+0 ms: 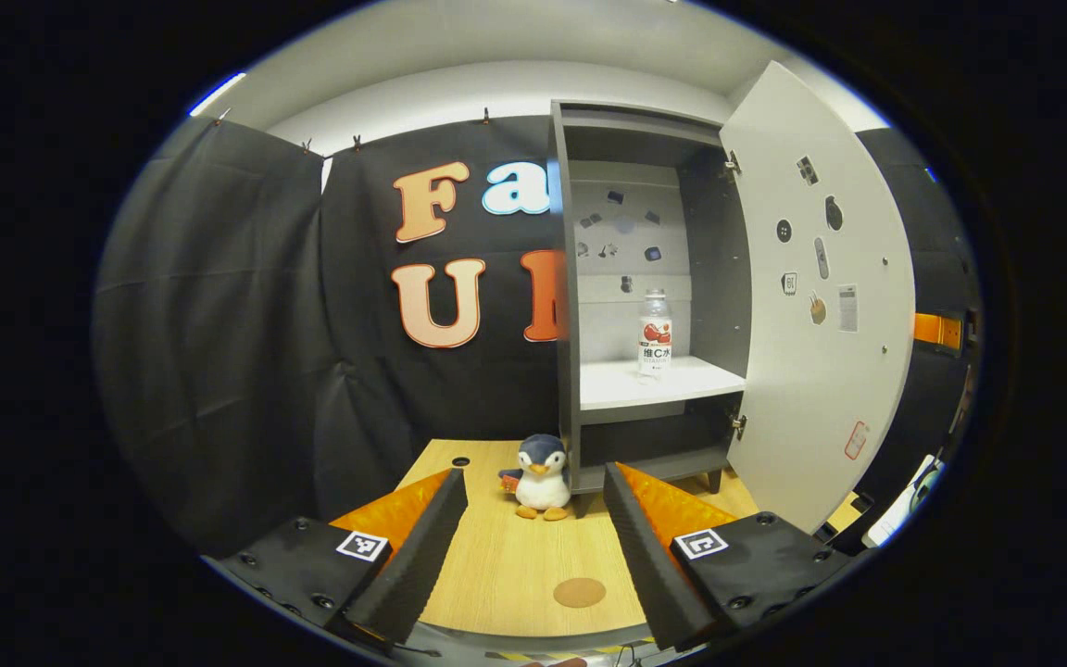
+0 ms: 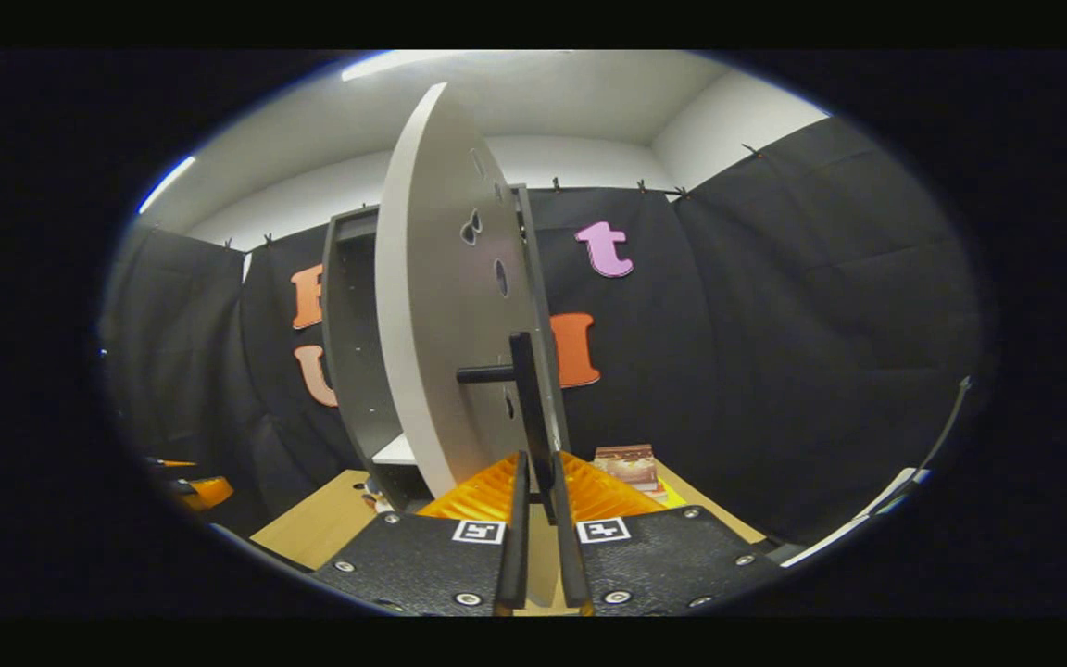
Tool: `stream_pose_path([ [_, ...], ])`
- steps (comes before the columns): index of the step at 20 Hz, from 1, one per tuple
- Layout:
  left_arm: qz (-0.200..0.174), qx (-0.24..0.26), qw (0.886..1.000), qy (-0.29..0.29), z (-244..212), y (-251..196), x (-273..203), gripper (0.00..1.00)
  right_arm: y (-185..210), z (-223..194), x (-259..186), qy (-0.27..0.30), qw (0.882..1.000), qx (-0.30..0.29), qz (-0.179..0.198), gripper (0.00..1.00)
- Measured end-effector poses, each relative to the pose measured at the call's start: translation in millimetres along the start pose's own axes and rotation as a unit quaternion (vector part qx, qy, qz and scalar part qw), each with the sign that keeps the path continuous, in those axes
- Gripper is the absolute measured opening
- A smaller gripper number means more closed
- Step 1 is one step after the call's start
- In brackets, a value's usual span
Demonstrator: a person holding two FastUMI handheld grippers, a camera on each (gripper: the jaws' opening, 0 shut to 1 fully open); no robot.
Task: Open the cabinet door with the right hand, grasp the bottle in the cabinet with the left hand and place it on the coaster, then close the cabinet door with the right hand.
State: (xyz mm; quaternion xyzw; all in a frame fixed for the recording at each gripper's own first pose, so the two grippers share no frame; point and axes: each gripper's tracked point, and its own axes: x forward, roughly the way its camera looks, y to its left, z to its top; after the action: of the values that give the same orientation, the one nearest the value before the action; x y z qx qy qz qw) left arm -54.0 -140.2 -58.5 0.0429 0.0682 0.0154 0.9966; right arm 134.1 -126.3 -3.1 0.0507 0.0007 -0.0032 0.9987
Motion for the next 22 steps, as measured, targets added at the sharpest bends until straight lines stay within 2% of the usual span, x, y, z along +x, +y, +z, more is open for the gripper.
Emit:
stream_pose_path([
  [1, -0.001, 0.003, 1.000, 0.000, 1, -3, 1, 0.94, -9, 1, -1, 0.000, 1.000, -0.003, -0.003, 0.08],
  [2, -0.002, 0.003, 1.000, 0.000, 1, -7, 3, 0.94, -18, 1, 0, 0.000, 1.000, -0.003, -0.004, 0.20],
  [3, -0.004, 0.002, 1.000, 0.001, 2, -11, 4, 0.94, -24, 2, 1, -0.002, 1.000, -0.005, 0.000, 0.20],
  [5, -0.010, -0.001, 1.000, 0.001, 3, -21, 9, 0.94, -35, 5, 2, -0.005, 1.000, -0.017, 0.011, 0.00],
  [7, -0.014, -0.001, 1.000, 0.000, 6, -27, 12, 0.94, -46, 5, 3, -0.001, 1.000, -0.014, 0.011, 0.09],
  [9, -0.016, 0.000, 1.000, -0.002, 9, -32, 15, 0.94, -50, 6, 0, -0.002, 1.000, -0.003, 0.016, 0.09],
  [12, -0.016, 0.002, 1.000, -0.005, 13, -35, 26, 0.94, -48, 10, -2, -0.009, 1.000, 0.009, 0.022, 0.09],
  [16, -0.037, -0.003, 0.999, -0.005, 22, -53, 57, 0.96, -53, 20, -25, -0.030, 0.999, 0.013, -0.005, 0.09],
  [17, -0.044, -0.003, 0.999, -0.010, 25, -59, 67, 0.98, -52, 24, -35, -0.039, 0.999, 0.021, -0.007, 0.04],
  [18, -0.052, -0.001, 0.999, -0.012, 28, -67, 79, 0.94, -48, 25, -44, -0.045, 0.999, 0.027, -0.008, 0.00],
  [19, -0.061, -0.002, 0.998, -0.016, 31, -75, 91, 0.94, -39, 26, -53, -0.049, 0.998, 0.026, -0.002, 0.00],
  [20, -0.070, -0.002, 0.997, -0.020, 34, -86, 104, 0.95, -29, 29, -60, -0.055, 0.998, 0.018, 0.002, 0.10],
  [21, -0.079, -0.003, 0.997, -0.025, 38, -96, 118, 0.95, -19, 32, -66, -0.064, 0.998, 0.010, 0.008, 0.01],
  [22, -0.088, -0.003, 0.996, -0.030, 43, -106, 133, 0.95, -8, 38, -68, -0.071, 0.997, 0.011, 0.015, 0.23],
])
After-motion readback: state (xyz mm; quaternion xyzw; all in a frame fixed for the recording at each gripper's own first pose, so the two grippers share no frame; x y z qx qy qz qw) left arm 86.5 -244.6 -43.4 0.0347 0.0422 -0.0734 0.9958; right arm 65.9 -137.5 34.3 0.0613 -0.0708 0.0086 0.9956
